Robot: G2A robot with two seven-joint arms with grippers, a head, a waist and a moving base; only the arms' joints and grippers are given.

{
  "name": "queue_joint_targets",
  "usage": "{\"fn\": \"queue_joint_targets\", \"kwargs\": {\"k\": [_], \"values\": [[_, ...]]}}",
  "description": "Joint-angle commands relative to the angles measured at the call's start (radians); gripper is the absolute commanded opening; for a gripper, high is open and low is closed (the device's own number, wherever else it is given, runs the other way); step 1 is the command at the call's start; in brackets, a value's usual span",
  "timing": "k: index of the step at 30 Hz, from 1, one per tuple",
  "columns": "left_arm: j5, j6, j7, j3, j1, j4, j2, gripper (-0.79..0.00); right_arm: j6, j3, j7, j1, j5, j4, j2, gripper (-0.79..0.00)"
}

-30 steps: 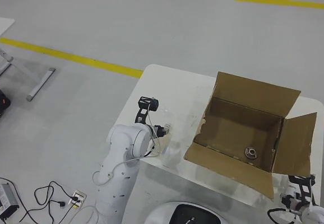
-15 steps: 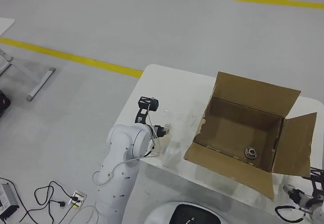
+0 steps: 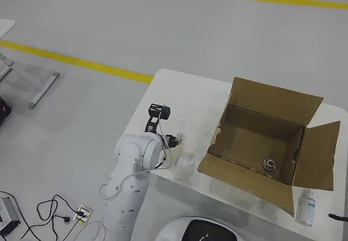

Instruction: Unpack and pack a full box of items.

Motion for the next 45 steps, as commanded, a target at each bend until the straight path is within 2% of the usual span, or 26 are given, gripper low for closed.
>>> {"fn": "queue_joint_targets", "kwargs": {"k": [1, 8, 13, 15, 17, 22, 45], "values": [[0.0, 0.0, 0.0, 0.0, 0.0, 0.0, 0.0, 0.0, -0.004, -0.059, 0.021, 0.034, -0.004, 0.0, 0.0, -0.785], [0.0, 0.0, 0.0, 0.0, 0.0, 0.0, 0.0, 0.0, 0.005, -0.304, 0.107, 0.14, -0.099, 0.007, -0.006, -0.785], [0.0, 0.0, 0.0, 0.0, 0.0, 0.0, 0.0, 0.0, 0.051, -0.46, 0.121, 0.233, -0.17, 0.183, -0.021, -0.785], [0.0, 0.0, 0.0, 0.0, 0.0, 0.0, 0.0, 0.0, 0.074, -0.507, 0.168, 0.277, -0.24, 0.274, -0.026, -0.785], [0.0, 0.0, 0.0, 0.0, 0.0, 0.0, 0.0, 0.0, 0.09, -0.546, 0.186, 0.31, -0.219, 0.336, -0.035, -0.785], [0.0, 0.0, 0.0, 0.0, 0.0, 0.0, 0.0, 0.0, 0.085, -0.58, 0.198, 0.384, -0.202, 0.478, -0.048, -0.785], [0.0, 0.0, 0.0, 0.0, 0.0, 0.0, 0.0, 0.0, 0.085, -0.58, 0.198, 0.384, -0.202, 0.478, -0.048, -0.785]]}}
